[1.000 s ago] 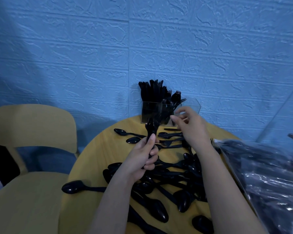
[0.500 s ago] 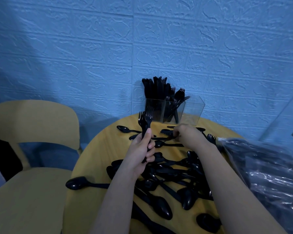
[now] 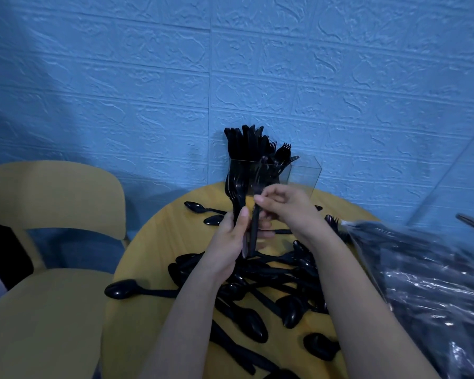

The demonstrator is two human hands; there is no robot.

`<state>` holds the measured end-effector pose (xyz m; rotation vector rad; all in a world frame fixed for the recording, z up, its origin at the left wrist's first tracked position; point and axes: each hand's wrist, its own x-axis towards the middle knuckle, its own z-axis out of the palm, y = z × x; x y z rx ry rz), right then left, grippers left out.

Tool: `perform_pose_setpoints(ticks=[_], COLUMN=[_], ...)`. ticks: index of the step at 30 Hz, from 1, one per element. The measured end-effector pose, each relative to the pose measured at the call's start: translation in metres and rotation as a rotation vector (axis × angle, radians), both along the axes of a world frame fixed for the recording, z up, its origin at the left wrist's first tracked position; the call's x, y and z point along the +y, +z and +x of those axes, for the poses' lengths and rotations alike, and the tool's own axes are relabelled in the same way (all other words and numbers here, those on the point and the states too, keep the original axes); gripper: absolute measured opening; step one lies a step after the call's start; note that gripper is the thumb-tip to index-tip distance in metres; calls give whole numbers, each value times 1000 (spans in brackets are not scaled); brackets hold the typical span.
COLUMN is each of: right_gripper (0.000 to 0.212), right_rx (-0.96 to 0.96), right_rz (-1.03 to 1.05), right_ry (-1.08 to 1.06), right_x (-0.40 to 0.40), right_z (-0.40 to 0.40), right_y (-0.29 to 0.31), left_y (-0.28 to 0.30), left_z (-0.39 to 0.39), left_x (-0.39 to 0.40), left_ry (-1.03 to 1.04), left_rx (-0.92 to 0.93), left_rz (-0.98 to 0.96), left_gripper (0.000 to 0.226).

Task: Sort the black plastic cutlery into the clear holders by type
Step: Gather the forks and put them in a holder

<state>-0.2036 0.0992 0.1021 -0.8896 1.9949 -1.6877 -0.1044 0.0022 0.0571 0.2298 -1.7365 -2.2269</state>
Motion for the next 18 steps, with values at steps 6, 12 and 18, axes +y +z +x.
perform_pose_setpoints(ticks=[6, 12, 18], right_gripper=[13, 27, 29], right_rx=[96, -65, -29], right_rz=[165, 114, 112], right_ry=[-17, 27, 93], right_x=[6, 21, 33], right_z=[1, -10, -37], right_y=[2, 22, 42], left_y=[7, 24, 43], left_z=[3, -5, -39], left_x=[8, 17, 24], left_ry=[-95, -228, -374], left_rx=[1, -49, -109], left_rz=[43, 87, -63], left_gripper=[41, 39, 43])
